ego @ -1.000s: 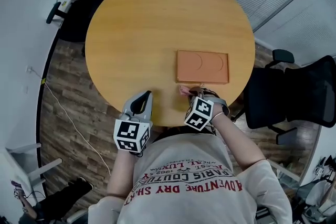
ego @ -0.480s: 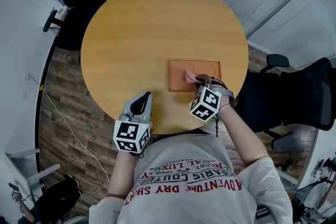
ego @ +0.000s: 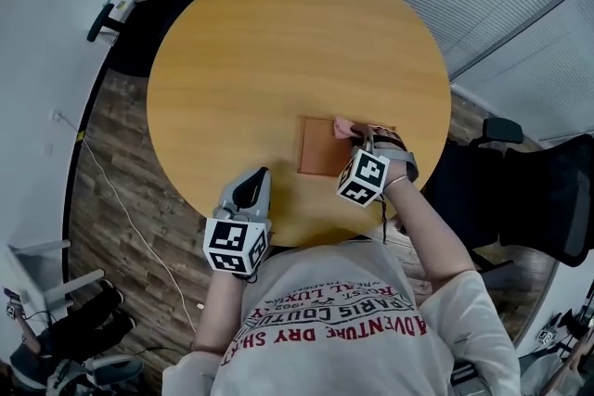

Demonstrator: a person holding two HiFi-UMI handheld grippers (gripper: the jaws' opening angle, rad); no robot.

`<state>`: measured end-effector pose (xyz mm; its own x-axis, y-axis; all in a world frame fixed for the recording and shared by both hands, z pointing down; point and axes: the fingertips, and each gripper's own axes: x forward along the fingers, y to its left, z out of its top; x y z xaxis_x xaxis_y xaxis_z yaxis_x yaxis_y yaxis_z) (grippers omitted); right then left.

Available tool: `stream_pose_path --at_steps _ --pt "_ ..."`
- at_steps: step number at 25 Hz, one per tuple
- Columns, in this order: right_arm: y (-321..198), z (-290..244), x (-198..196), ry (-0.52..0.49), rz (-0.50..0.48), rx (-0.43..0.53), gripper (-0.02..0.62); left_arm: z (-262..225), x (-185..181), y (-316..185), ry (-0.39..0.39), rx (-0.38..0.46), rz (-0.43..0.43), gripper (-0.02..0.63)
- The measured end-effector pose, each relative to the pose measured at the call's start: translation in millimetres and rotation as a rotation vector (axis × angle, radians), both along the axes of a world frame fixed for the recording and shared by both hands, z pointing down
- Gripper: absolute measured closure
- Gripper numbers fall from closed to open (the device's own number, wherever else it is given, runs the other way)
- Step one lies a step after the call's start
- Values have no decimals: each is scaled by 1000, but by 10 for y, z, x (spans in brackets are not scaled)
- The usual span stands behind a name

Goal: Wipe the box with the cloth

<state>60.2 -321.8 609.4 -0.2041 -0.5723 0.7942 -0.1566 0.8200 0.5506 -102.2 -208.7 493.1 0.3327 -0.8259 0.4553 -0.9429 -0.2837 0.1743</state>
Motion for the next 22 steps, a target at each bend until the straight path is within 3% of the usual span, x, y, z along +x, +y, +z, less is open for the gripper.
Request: stream_pose_path --at_steps 22 --pt "289 202 -125 -17 -26 -141 563 -2 6 -57 5 -3 -7 597"
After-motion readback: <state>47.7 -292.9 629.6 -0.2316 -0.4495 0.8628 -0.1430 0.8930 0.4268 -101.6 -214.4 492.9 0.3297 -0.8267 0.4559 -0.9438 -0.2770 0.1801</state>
